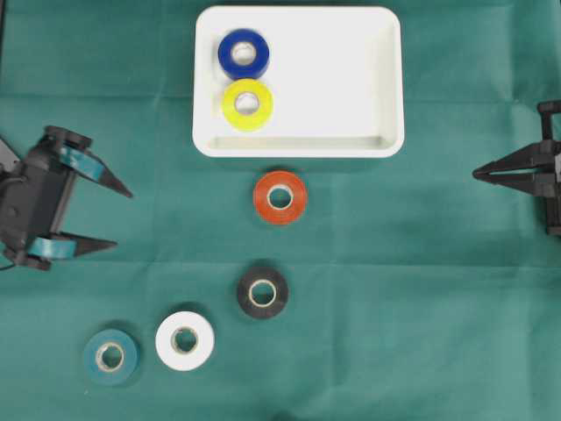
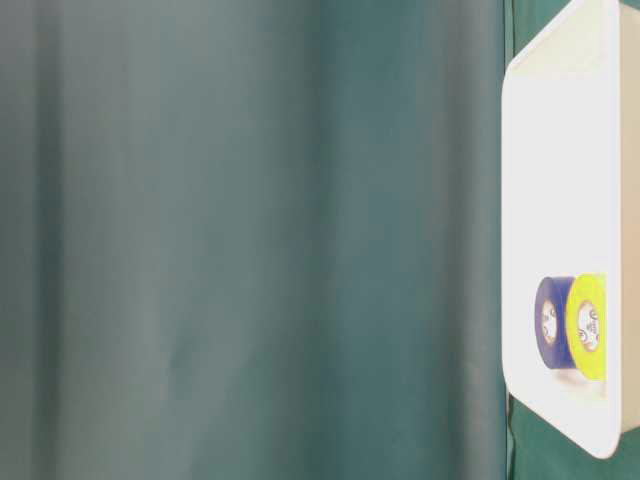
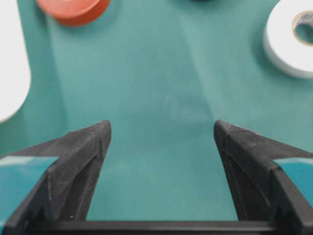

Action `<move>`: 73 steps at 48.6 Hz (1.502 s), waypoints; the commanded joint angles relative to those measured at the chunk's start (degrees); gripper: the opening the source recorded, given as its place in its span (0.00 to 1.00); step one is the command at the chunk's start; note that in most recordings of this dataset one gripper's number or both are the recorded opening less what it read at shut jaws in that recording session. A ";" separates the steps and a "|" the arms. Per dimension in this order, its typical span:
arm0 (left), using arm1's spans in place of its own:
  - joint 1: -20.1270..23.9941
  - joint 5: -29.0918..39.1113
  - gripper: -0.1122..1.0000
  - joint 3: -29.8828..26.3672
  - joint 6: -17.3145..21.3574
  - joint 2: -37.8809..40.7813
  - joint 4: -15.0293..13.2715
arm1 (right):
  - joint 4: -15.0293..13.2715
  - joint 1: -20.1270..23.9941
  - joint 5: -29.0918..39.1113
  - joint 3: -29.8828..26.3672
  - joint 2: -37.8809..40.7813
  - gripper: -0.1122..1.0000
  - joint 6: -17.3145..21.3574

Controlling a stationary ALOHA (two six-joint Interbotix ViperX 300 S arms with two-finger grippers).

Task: Put the tape into the white case with the left arm.
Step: 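Reach the left gripper to the black tape roll and grasp it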

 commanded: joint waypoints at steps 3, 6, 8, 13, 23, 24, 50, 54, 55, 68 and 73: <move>-1.41 -2.37 0.86 -4.22 -0.26 4.57 -0.18 | 0.00 0.00 -0.53 -0.70 0.26 0.02 0.09; -1.58 -2.99 0.86 -5.80 -0.70 6.86 -0.18 | 0.00 0.00 -0.44 -0.62 0.26 0.02 0.09; -1.58 -3.52 0.86 -7.03 -1.32 8.79 -0.18 | 0.00 0.00 -0.44 -0.62 0.26 0.02 0.09; -1.58 -4.66 0.86 -9.23 -3.34 12.57 -0.18 | 0.00 0.00 -0.44 -0.62 0.26 0.02 0.09; -2.02 -5.10 0.86 -14.06 -6.50 20.13 -0.09 | 0.00 0.00 -0.53 -0.62 0.26 0.02 0.09; -2.11 -5.10 0.86 -14.59 -6.77 20.74 -0.18 | 0.00 0.00 -0.53 -0.70 0.26 0.02 0.09; -3.78 -4.75 0.86 -27.51 -7.65 34.89 -0.18 | 0.00 0.00 -0.53 -0.62 0.26 0.02 0.09; -3.78 -4.66 0.86 -29.18 -7.65 36.47 -0.18 | 0.00 0.00 -0.53 -0.62 0.26 0.02 0.00; -3.87 -4.57 0.86 -29.53 -7.65 36.83 -0.18 | 0.00 0.00 -0.53 -0.70 0.26 0.02 0.00; -3.78 -1.93 0.86 -33.31 -7.65 40.34 -0.18 | 0.00 0.00 -0.44 -0.62 0.26 0.02 0.00; -3.78 -1.41 0.86 -33.75 -7.65 41.40 -0.18 | 0.00 0.00 -0.53 -0.62 0.26 0.02 0.00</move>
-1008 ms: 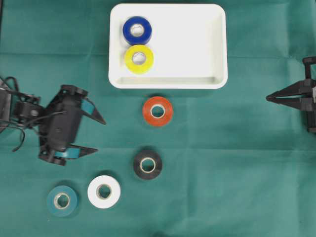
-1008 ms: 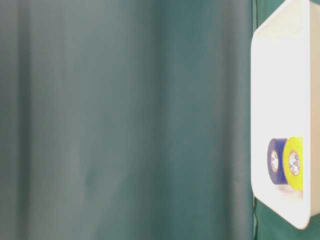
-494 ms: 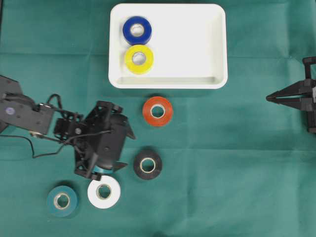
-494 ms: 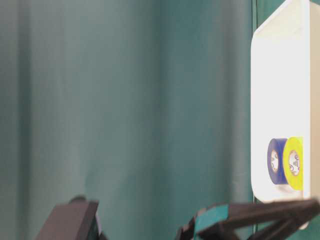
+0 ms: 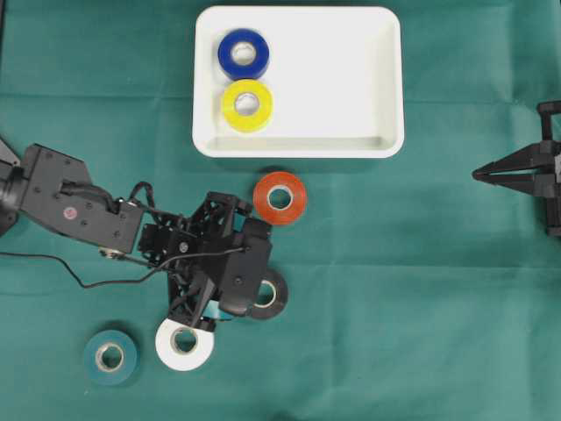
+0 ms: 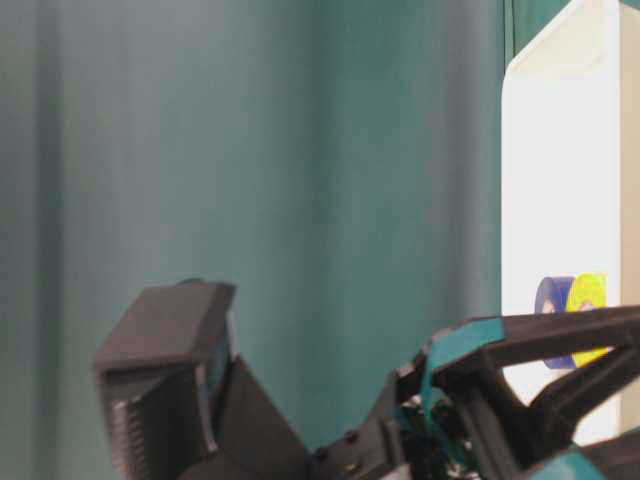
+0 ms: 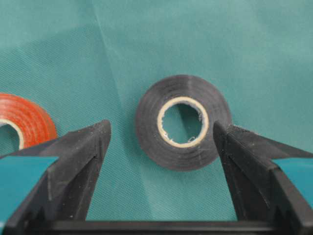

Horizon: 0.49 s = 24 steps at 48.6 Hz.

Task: Put the tape into the white case with the left arm.
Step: 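Reach the left gripper to the black tape roll and grasp it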

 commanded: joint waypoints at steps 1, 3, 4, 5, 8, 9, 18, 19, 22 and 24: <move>-0.09 0.00 0.86 -1.58 -0.09 -0.09 -0.09 | -0.09 0.00 -0.53 -0.70 0.26 0.02 0.00; 0.00 0.00 0.86 -1.58 0.00 0.26 -0.09 | -0.09 0.00 -0.53 -0.70 0.26 0.02 0.00; 0.00 0.00 0.86 -1.67 0.00 0.44 -0.09 | -0.09 0.00 -0.53 -0.62 0.26 0.02 0.00; 0.09 0.00 0.86 -1.67 0.00 0.62 -0.09 | -0.09 0.00 -0.53 -0.62 0.26 0.02 0.00; 0.53 0.00 0.86 -1.76 0.00 1.41 0.00 | -0.09 0.00 -0.53 -0.62 0.26 0.02 0.00; 0.70 -0.09 0.86 -1.76 0.00 1.58 0.00 | -0.09 0.00 -0.53 -0.62 0.26 0.02 0.00; 1.05 -0.62 0.86 -2.20 0.09 3.60 0.00 | -0.09 0.00 -0.70 -0.53 0.26 0.02 0.09; 1.14 -0.70 0.86 -2.29 0.18 3.78 0.00 | -0.09 0.00 -0.70 -0.53 0.26 0.02 0.09; 1.05 -0.88 0.86 -2.55 0.18 4.57 0.09 | -0.09 0.00 -0.70 -0.53 0.26 0.02 0.09; 1.14 -0.97 0.86 -2.81 0.26 5.27 0.09 | -0.09 0.00 -0.70 -0.53 0.26 0.02 0.09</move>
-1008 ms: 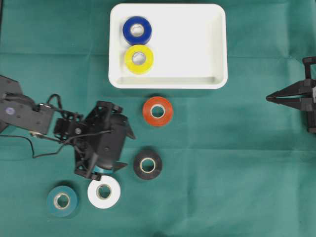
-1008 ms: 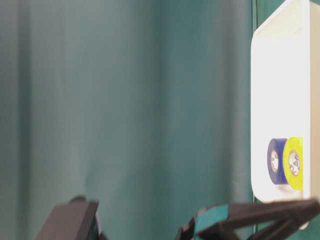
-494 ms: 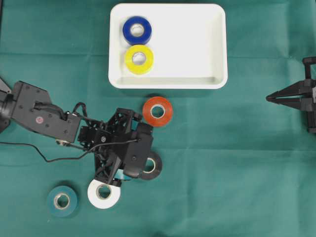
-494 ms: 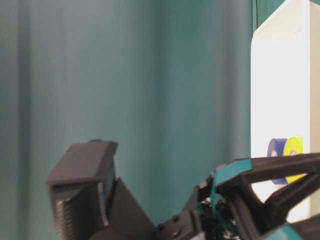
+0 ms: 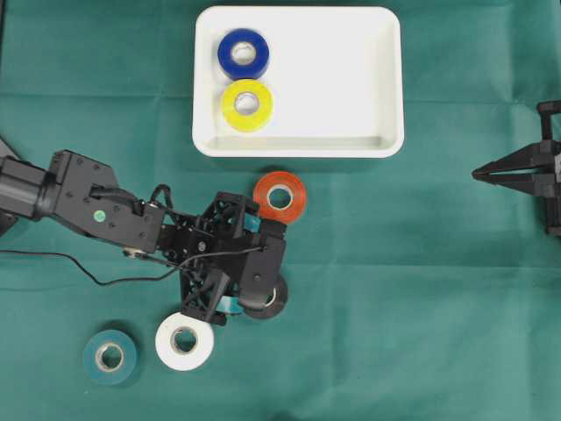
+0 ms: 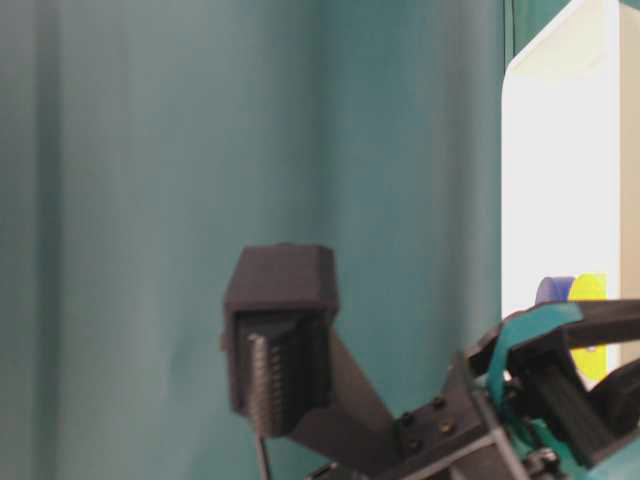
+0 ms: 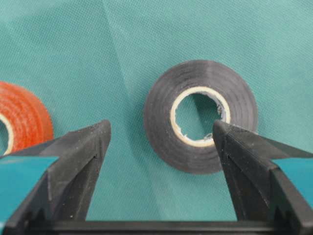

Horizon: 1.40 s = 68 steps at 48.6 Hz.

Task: Put the tape into the white case with the left arm.
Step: 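Reach the left gripper to the black tape roll and grasp it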

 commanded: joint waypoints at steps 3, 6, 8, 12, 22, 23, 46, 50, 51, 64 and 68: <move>0.18 -0.70 0.86 -2.02 0.18 1.05 0.09 | 0.00 0.00 -0.62 -0.62 0.26 0.02 0.09; 0.35 -0.70 0.86 -2.46 0.18 1.93 0.18 | 0.00 0.00 -0.70 -0.53 0.26 0.02 0.09; 0.44 -0.70 0.86 -2.72 0.26 2.55 0.18 | 0.00 0.00 -0.70 -0.53 0.26 0.02 0.09; 0.70 -0.70 0.86 -3.34 0.26 3.52 0.18 | 0.00 0.00 -0.70 -0.53 0.26 0.02 0.09; 1.49 -0.70 0.86 -4.22 0.44 5.54 0.18 | 0.00 0.00 -0.88 -0.44 0.26 0.02 0.09; 1.49 -0.70 0.86 -4.22 0.35 5.71 0.26 | 0.00 0.00 -0.88 -0.44 0.26 0.02 0.09; 1.67 -1.32 0.86 -4.04 0.44 6.86 0.26 | 0.00 0.00 -1.23 -0.09 0.26 0.02 0.09; 1.67 -1.23 0.83 -4.04 0.35 6.86 0.26 | 0.00 0.00 -1.32 -0.09 0.26 0.02 0.09; 1.67 -1.23 0.81 -4.04 0.35 6.86 0.26 | 0.00 0.00 -1.32 -0.09 0.26 0.02 0.09; 1.23 -0.88 0.32 -3.78 0.35 6.86 0.26 | 0.00 0.00 -1.32 -0.09 0.26 0.02 0.09; 1.23 -0.88 0.32 -3.78 0.35 6.77 0.26 | 0.00 0.00 -1.23 -0.09 0.26 0.02 0.09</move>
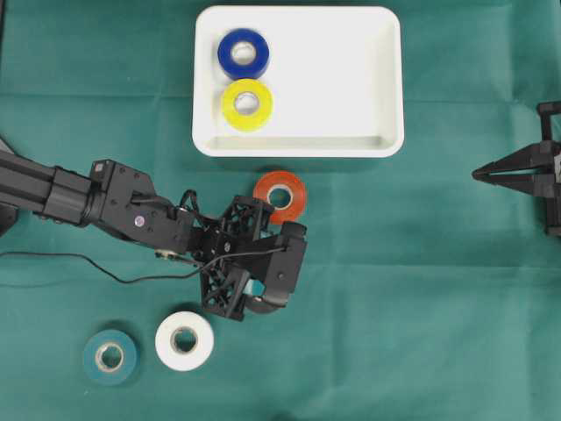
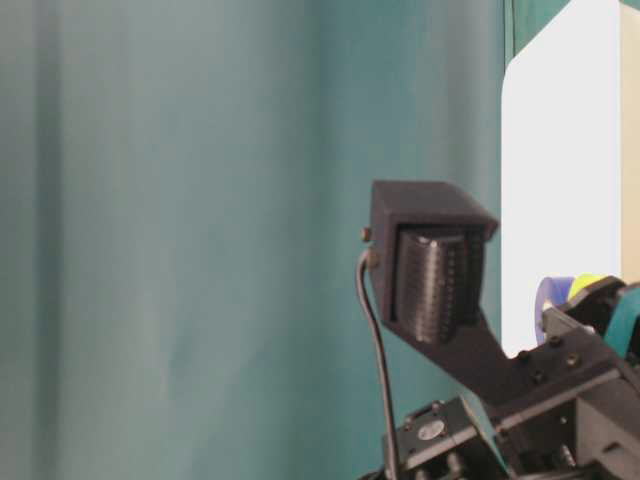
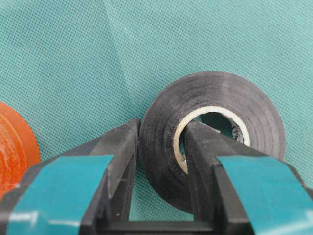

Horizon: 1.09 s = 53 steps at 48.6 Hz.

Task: Put the tape into the white case with the left arm.
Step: 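Reach the left gripper to the black tape roll and grasp it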

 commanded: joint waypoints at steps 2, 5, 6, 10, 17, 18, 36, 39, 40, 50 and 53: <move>-0.18 0.09 0.32 -0.62 -0.18 -1.14 0.18 | -0.09 0.00 -0.62 -0.70 0.26 0.02 0.09; -0.26 0.53 0.32 -0.62 -0.18 -1.67 0.09 | -0.09 0.00 -0.62 -0.70 0.26 0.02 0.09; -0.35 0.79 0.32 -0.62 -0.18 -1.93 0.18 | -0.09 0.00 -0.62 -0.70 0.26 0.02 0.09; -0.79 2.11 0.32 -0.70 -0.26 -3.43 0.18 | -0.09 0.00 -0.62 -0.70 0.26 0.02 0.09; -1.67 7.29 0.32 -1.14 -0.26 -7.29 0.18 | -0.09 0.00 -0.53 -0.70 0.26 0.02 0.09; -1.67 8.17 0.32 -1.14 -0.26 -7.82 0.09 | -0.09 0.00 -0.62 -0.70 0.26 0.02 0.09; -1.41 16.17 0.32 -2.55 -0.09 -14.50 0.18 | -0.09 0.00 -0.62 -0.70 0.18 0.02 0.09; -0.62 16.17 0.32 -2.72 0.00 -14.59 0.26 | -0.09 0.00 -0.53 -0.70 0.18 0.02 0.09; -0.26 16.17 0.32 -2.72 0.00 -14.59 0.26 | -0.09 0.00 -0.62 -0.70 0.18 0.02 0.09; 4.13 16.08 0.32 -2.81 0.09 -14.15 0.26 | -0.09 0.00 -0.62 -0.62 0.18 0.02 0.09; 5.71 16.08 0.32 -2.90 0.09 -14.06 0.26 | -0.09 0.00 -0.62 -0.62 0.18 0.02 0.09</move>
